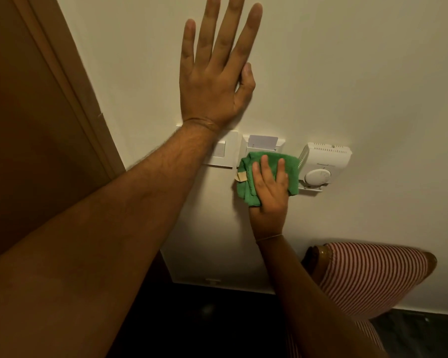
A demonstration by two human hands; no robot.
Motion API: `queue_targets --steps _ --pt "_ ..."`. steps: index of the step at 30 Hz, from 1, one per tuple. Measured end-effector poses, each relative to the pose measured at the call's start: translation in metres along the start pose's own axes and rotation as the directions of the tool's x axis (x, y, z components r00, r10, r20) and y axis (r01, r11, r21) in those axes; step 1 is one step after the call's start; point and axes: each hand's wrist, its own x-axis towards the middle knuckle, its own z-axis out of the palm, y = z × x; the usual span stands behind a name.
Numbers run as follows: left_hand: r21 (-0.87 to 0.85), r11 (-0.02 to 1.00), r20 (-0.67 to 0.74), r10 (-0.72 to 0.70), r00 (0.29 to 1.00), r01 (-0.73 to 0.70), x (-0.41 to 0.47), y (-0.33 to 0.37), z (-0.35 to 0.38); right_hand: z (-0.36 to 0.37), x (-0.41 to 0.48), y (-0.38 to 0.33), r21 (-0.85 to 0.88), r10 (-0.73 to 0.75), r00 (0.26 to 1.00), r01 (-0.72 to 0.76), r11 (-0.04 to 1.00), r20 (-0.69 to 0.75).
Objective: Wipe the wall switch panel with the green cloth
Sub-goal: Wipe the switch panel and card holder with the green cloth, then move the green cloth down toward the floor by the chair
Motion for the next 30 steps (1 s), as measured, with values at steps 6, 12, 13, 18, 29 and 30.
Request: queue_targets --steps 6,12,13,18,29,30 --pt "-0.015 1.0 0.024 0.016 1.0 -0.016 0.0 -0.001 -0.001 0.006 0.004 0.004 -0.107 -0.311 0.924 0.34 0.934 0.22" --pt "-0.098 0.995 0.15 0.014 0.989 0.001 -0.006 -0.001 -0.022 -0.015 -0.015 0.013 -0.068 -0.17 0.935 0.2 0.977 0.313" --pt "-0.109 0.994 0.177 -0.002 0.984 0.022 -0.012 -0.001 -0.029 -0.022 -0.021 0.015 -0.055 -0.114 0.935 0.14 0.989 0.336" --pt "-0.037 0.975 0.343 -0.193 0.919 0.219 -0.098 0.026 -0.072 -0.067 -0.081 0.027 0.033 -0.056 0.888 0.046 0.998 0.456" --pt "-0.087 0.938 0.861 -0.099 0.499 0.337 -0.44 0.18 -0.201 -0.175 -0.349 0.105 -0.267 0.499 0.449 -0.484 0.833 0.741" --pt "-0.076 0.946 0.893 -0.076 0.443 0.315 -0.463 0.187 -0.207 -0.184 -0.372 0.118 -0.321 0.567 0.384 -0.539 0.779 0.729"
